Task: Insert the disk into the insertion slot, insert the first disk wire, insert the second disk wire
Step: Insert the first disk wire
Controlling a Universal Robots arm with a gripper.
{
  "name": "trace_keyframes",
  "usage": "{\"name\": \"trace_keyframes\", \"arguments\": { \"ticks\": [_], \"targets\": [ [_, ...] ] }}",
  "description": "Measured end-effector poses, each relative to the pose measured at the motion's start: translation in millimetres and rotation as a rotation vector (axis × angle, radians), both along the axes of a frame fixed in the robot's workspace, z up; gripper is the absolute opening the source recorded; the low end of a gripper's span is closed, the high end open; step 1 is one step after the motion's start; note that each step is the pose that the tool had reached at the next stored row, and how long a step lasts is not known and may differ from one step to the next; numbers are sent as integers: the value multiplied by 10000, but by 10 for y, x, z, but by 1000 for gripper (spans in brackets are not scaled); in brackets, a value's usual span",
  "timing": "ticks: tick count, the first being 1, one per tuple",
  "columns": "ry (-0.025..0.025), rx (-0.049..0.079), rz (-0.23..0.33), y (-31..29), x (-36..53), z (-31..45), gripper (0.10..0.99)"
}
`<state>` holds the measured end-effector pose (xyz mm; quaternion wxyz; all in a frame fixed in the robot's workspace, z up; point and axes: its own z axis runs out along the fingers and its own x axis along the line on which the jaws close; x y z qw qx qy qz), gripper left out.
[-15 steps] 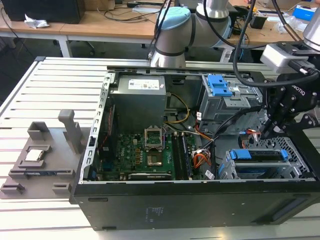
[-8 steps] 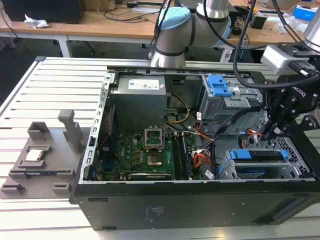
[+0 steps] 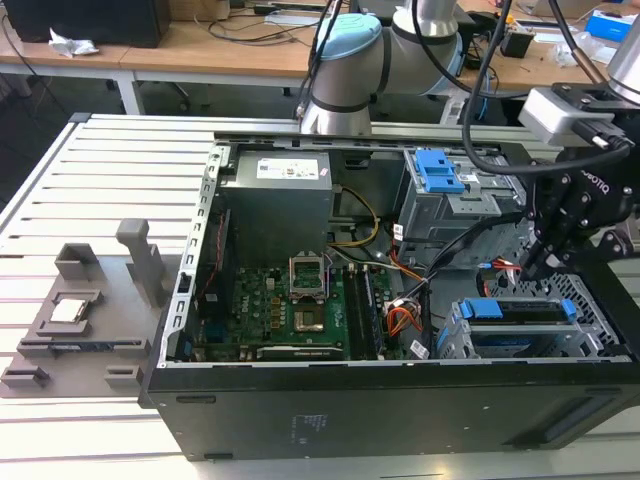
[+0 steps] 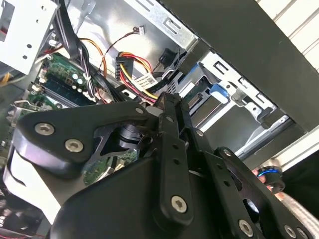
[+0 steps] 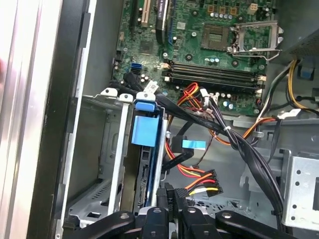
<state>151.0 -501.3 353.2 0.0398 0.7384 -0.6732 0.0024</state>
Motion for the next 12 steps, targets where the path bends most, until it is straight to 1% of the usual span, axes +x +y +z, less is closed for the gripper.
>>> {"name": "trace_keyframes", "arguments": {
  "ticks": [4, 9, 11, 12],
  "targets": [
    [0, 0, -603, 0, 0, 0, 169],
    [0, 2, -640, -5, 0, 0, 169],
    [2, 48, -639, -39, 1, -1, 169],
    [3, 88, -641, -91, 0, -1, 169]
  ]
}}
